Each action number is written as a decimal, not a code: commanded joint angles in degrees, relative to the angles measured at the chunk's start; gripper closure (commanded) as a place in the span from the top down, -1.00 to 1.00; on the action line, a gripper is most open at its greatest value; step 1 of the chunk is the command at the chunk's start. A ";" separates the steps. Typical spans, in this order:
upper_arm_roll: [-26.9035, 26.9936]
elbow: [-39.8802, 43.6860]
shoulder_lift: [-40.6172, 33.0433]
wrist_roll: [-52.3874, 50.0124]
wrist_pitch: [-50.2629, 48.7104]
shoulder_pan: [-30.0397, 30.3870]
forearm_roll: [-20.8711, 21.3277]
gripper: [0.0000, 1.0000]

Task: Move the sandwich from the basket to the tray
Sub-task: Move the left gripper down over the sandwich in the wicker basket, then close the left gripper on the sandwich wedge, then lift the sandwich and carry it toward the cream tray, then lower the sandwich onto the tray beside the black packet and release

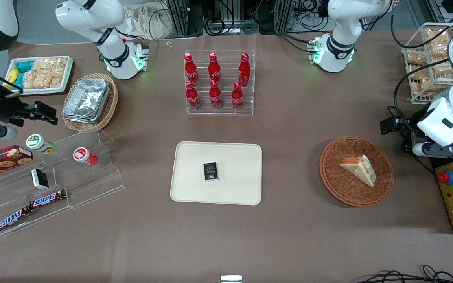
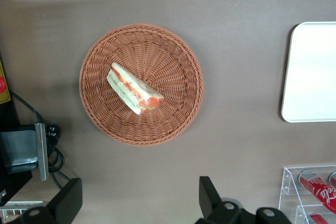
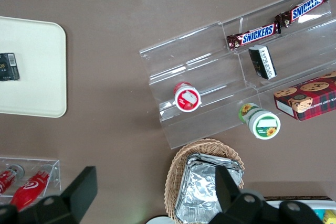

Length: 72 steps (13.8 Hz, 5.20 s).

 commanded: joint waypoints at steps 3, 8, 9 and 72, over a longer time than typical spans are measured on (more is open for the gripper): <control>0.17 3.32 2.72 -0.72 -1.97 -0.20 1.44 1.00; 0.35 -2.43 3.62 -16.32 4.23 -0.02 3.19 1.00; 0.35 -6.47 2.65 -20.54 8.62 -0.02 3.54 1.00; -11.16 17.13 42.74 -40.18 27.74 -28.24 17.53 1.00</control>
